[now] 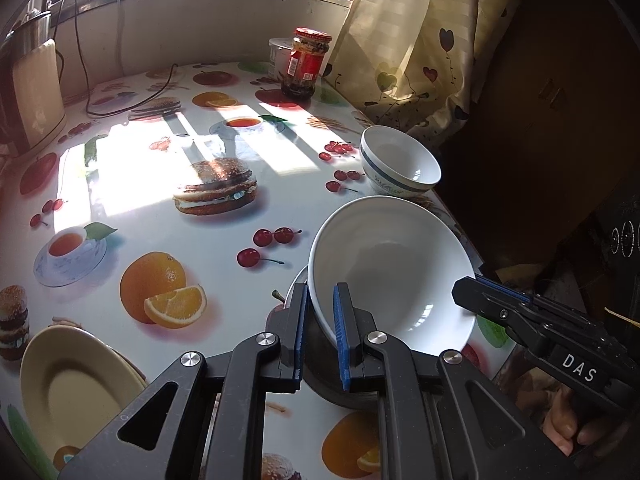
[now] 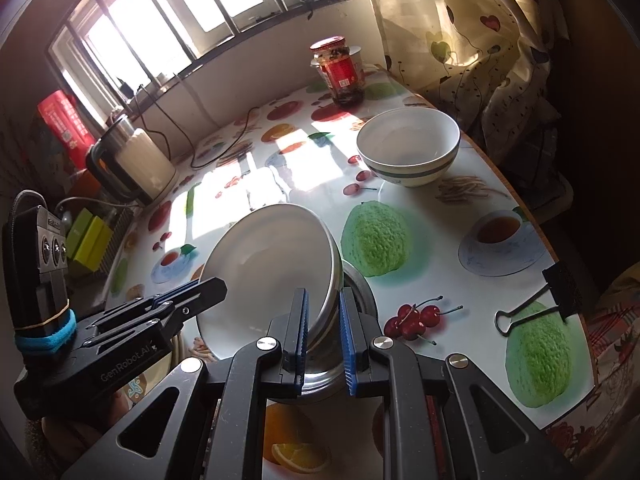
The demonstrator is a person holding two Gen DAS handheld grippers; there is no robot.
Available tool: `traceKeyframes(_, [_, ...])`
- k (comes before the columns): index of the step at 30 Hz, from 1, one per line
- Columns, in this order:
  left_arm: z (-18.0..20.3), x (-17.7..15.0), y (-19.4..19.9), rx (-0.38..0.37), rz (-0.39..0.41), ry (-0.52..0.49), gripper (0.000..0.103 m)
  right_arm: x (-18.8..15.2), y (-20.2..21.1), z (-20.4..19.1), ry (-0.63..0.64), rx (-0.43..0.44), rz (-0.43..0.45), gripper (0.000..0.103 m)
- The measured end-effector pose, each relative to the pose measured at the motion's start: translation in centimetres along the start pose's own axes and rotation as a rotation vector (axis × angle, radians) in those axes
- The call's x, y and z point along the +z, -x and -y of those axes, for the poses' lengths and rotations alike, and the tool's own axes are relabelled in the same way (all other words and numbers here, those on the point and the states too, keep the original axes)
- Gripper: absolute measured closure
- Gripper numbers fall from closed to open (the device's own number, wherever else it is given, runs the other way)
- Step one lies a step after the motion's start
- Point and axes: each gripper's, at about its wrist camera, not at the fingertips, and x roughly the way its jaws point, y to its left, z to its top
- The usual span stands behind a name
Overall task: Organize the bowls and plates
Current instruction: 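Lift the white bowl and lower it into the steel bowl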
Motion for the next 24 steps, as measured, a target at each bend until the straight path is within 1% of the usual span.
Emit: traceKeyframes(24, [-0.2,-1.4,-0.7,0.007,-0.033,0.002,0.09,-1.9,-0.9,0.3,-0.021,-0.007,-0.036,0.088])
